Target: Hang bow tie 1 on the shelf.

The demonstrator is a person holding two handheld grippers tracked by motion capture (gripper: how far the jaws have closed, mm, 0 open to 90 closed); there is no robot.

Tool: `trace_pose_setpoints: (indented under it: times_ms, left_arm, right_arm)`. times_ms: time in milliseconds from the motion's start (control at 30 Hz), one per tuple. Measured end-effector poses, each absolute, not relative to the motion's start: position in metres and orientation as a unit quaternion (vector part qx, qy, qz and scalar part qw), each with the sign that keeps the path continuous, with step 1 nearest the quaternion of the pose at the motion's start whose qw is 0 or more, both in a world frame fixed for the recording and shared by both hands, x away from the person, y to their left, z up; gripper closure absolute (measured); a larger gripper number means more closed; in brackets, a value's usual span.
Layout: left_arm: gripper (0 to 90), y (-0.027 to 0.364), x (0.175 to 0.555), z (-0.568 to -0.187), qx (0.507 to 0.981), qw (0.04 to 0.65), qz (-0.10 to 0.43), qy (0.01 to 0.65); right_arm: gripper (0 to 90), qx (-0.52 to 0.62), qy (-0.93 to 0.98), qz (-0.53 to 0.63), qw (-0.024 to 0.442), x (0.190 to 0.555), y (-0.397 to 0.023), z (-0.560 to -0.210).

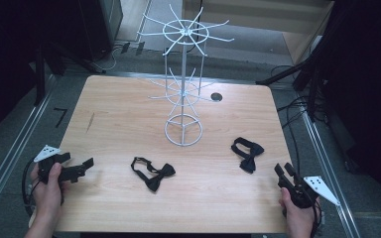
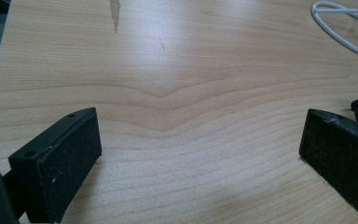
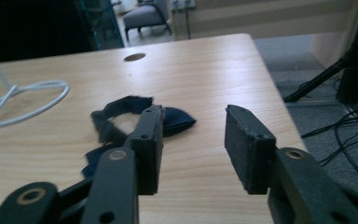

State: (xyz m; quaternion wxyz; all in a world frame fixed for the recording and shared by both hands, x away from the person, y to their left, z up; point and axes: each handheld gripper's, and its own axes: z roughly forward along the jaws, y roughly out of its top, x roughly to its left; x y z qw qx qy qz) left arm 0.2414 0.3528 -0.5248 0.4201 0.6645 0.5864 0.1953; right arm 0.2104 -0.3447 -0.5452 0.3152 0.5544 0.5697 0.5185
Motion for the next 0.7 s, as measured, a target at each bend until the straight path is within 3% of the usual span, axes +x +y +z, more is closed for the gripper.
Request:
trace_pose_setpoints:
  times_ms: [233,500,700]
  left_arm:
    - [0.0,0.352,0.239,-0.524,0.667,0.433,0.205,0.571]
    - [0.0,0.351,0.237,-0.523,0.666,0.44,0.22,0.56]
    - [0.0,0.35,0.238,-0.523,0.67,0.433,0.216,0.563]
  right_arm:
    - [64.8,0.514,0.625,0.513,0.285,0.21,-0.328,-0.531]
    - [53.2,0.521,0.642,0.488,0.28,0.219,-0.303,-0.522]
    - [51.2,0.544,0.63,0.477,0.282,0.226,-0.297,-0.519]
